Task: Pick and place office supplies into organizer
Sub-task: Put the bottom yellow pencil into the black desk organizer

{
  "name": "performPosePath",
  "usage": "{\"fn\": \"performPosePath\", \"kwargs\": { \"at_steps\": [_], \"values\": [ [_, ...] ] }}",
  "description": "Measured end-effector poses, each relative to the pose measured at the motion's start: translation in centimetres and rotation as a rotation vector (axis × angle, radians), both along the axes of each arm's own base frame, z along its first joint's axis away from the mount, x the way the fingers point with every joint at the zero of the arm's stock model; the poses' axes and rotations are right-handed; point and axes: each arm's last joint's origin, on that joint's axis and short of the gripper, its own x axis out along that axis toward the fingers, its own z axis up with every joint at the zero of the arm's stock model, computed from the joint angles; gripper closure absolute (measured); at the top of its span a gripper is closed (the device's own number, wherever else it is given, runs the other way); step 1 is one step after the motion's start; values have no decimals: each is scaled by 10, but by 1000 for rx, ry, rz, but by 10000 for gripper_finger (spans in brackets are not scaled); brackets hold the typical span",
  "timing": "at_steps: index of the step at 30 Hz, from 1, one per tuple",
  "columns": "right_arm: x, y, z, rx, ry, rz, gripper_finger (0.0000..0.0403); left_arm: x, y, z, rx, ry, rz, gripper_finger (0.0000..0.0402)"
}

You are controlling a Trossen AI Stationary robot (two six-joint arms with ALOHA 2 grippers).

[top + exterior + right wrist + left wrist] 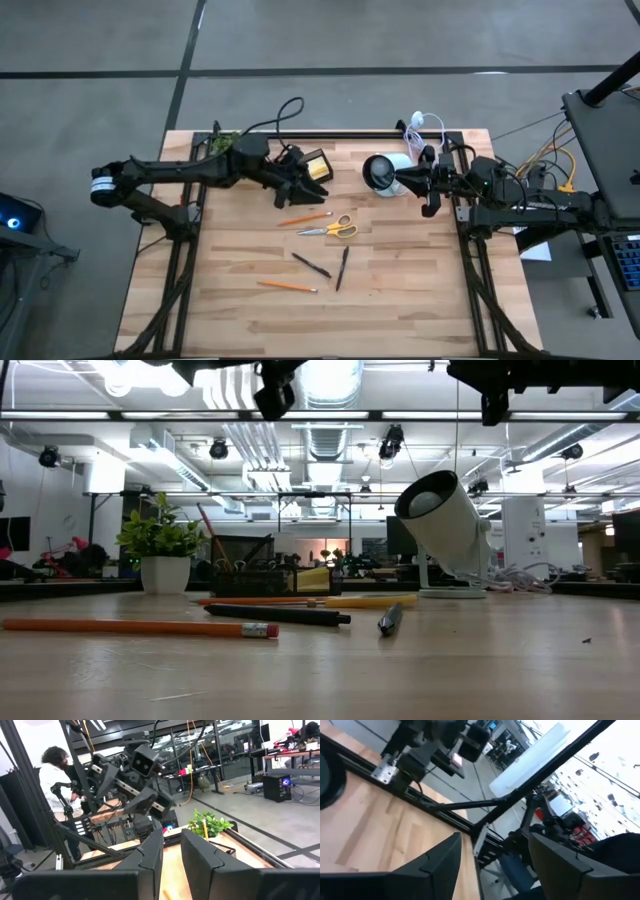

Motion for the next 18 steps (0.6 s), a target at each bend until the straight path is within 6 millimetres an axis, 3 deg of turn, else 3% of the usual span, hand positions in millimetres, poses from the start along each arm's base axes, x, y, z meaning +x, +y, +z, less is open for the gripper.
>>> {"fn": "performPosePath", "kwargs": {
  "at_steps": [8, 18],
  "values": [
    [0, 0, 0, -4, 0, -2, 344, 5, -32, -1, 130, 29, 95, 185],
    [0, -1, 0, -1, 0, -32, 344, -5, -64, -17, 246, 359, 40, 185]
  ]
}}
